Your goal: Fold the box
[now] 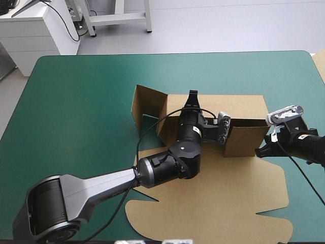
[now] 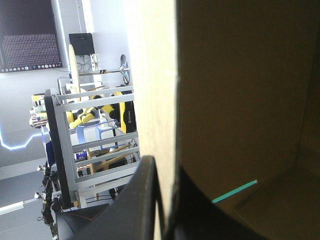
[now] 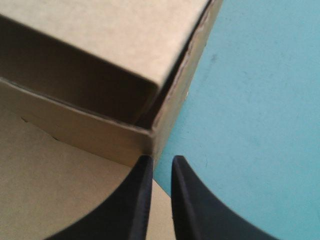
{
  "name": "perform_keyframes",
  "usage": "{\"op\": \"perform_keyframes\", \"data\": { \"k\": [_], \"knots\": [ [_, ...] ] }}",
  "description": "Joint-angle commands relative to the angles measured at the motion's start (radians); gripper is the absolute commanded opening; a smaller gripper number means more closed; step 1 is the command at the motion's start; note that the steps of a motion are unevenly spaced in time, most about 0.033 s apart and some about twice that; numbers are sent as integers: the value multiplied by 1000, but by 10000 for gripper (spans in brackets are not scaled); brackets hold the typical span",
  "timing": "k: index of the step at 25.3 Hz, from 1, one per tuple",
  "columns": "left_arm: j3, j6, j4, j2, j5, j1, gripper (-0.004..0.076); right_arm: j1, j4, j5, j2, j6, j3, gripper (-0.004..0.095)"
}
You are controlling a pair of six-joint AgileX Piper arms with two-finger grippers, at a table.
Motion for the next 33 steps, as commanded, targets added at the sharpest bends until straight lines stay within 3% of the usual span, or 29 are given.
{"op": "perform_keyframes", "data": {
  "k": [1, 7, 12, 16, 20, 30, 31, 33],
  "knots": [
    [-10, -10, -87, -18, -57, -17, -8, -2, -31, -30, -18, 44, -24, 342],
    [-10, -10, -92, -18, -78, -17, -8, -2, -94, 0, -18, 44, -24, 399],
    [-10, -10, -94, -18, -72, -17, -8, 0, 1, -3, -14, 26, -24, 399],
    [-10, -10, -94, -18, -74, -17, -8, 0, 11, -26, 14, -1, -24, 399],
    [-10, -10, -94, -18, -78, -17, -8, 0, 130, -39, 82, -38, -24, 399],
    [-10, -10, -94, -18, -72, -17, -8, 0, 335, -99, 161, -335, -24, 391],
    [-10, -10, -94, -18, -72, -17, -8, 0, 345, -99, 169, -319, -24, 347],
    [-10, -10, -94, -18, -72, -17, -8, 0, 345, -93, 177, -300, -24, 69]
  ]
}}
